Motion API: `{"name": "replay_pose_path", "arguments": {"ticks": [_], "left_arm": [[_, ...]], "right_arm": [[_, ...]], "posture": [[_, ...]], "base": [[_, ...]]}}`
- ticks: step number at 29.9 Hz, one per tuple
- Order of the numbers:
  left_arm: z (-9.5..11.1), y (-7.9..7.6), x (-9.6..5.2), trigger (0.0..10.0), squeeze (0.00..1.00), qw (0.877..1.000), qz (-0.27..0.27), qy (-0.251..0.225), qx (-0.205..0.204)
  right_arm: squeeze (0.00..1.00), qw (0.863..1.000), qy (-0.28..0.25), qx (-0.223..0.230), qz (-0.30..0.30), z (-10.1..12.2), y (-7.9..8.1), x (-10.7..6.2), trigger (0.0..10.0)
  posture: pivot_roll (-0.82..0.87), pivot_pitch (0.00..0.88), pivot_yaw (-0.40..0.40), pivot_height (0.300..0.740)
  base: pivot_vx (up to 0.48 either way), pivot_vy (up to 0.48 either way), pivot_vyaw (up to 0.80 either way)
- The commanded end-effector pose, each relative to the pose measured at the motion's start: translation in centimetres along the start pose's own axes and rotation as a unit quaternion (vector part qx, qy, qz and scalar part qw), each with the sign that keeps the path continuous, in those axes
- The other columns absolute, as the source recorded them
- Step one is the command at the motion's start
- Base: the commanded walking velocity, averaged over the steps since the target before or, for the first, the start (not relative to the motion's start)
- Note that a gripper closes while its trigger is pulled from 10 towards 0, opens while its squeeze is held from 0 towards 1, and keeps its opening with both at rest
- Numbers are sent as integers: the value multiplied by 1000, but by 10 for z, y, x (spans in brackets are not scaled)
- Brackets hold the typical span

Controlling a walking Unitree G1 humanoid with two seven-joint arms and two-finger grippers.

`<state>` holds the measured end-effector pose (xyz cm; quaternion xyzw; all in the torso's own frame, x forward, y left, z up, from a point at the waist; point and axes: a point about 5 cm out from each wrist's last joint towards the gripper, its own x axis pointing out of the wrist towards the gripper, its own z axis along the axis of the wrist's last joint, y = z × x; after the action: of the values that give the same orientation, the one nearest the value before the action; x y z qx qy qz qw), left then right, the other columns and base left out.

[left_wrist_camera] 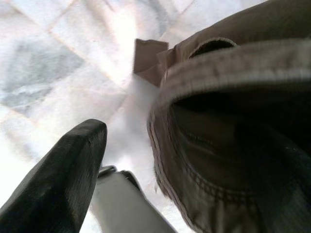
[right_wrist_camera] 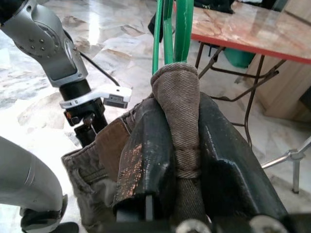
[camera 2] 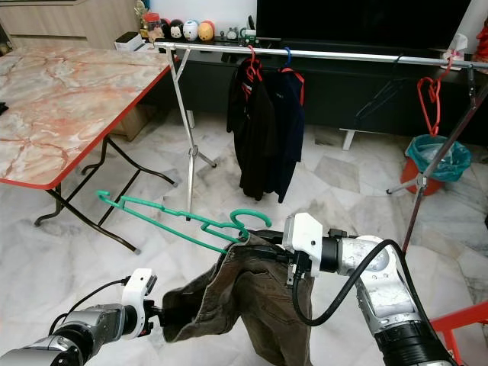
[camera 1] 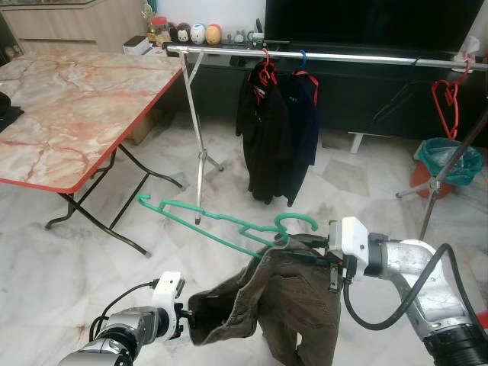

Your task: Hang hanger

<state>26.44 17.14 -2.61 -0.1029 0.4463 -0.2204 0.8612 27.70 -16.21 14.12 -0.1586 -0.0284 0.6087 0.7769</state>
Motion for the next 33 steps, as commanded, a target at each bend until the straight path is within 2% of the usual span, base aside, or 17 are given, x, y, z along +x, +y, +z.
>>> {"name": "replay_pose_path", "arguments": {"ticks": [1,15,16,18,19,20,21,22,23,24,25,26,27,28,30,33], "left_arm": [[-3,-1,0,10000,0,1000,-16,-3,-21],[-6,-3,-1,10000,0,999,-42,-4,-32],[-6,-3,-1,8863,0,999,-43,-5,-33],[-6,-3,-1,8863,0,998,-44,-6,-34],[-6,-2,-2,1725,0,999,-48,-2,-25],[-6,-2,-3,1608,0,998,-55,2,-16],[-7,-1,-3,2510,0,998,-59,11,-2],[-7,-1,-3,2510,0,998,-59,11,-2],[-9,-1,-4,3451,0,998,-63,20,10],[-9,-1,-4,3451,0,998,-63,20,10],[-9,-2,-4,4314,0,997,-70,21,9],[-10,-2,-5,8510,0,996,-81,32,23],[-11,-2,-5,8510,0,995,-84,37,31],[-13,-2,-5,10000,0,995,-81,46,43],[-15,-2,-4,10000,0,994,-78,52,49],[-13,-4,-3,10000,0,995,-80,44,39]], "right_arm": [[0,999,-36,-36,2,23,-6,2,0],[0,998,-39,-49,2,32,-9,0,0],[0,998,-38,-49,0,32,-9,0,0],[0,998,-37,-48,-2,32,-10,0,0],[0,998,-35,-48,-5,31,-11,-1,0],[0,998,-34,-48,-7,30,-12,-1,0],[0,998,-32,-47,-9,29,-13,-2,0],[0,998,-32,-47,-9,29,-13,-2,0],[0,998,-30,-47,-10,28,-14,-2,0],[0,998,-30,-47,-10,28,-14,-2,0],[0,998,-29,-48,-12,28,-15,-2,0],[0,998,-31,-49,-15,30,-17,-2,0],[0,998,-32,-50,-16,31,-18,-2,0],[0,998,-33,-50,-16,31,-18,-2,0],[0,998,-36,-50,-14,31,-18,0,0],[0,998,-40,-50,-12,32,-16,3,0]], "posture": [[58,5,19,740],[59,0,19,740],[59,0,19,740],[59,0,19,740],[60,10,22,740],[62,10,22,740],[62,10,22,740],[62,10,22,740],[65,11,23,740],[65,11,23,740],[65,11,23,740],[68,12,25,740],[68,12,25,740],[69,9,26,740],[71,9,27,740],[71,8,27,740]], "base": [[0,0,0],[0,0,0],[0,0,0],[0,0,0],[0,0,0],[0,0,0],[0,0,0],[0,0,0],[0,0,0],[0,0,0],[0,0,0],[0,0,0],[0,0,0],[0,0,0],[0,0,0],[0,0,0]]}}
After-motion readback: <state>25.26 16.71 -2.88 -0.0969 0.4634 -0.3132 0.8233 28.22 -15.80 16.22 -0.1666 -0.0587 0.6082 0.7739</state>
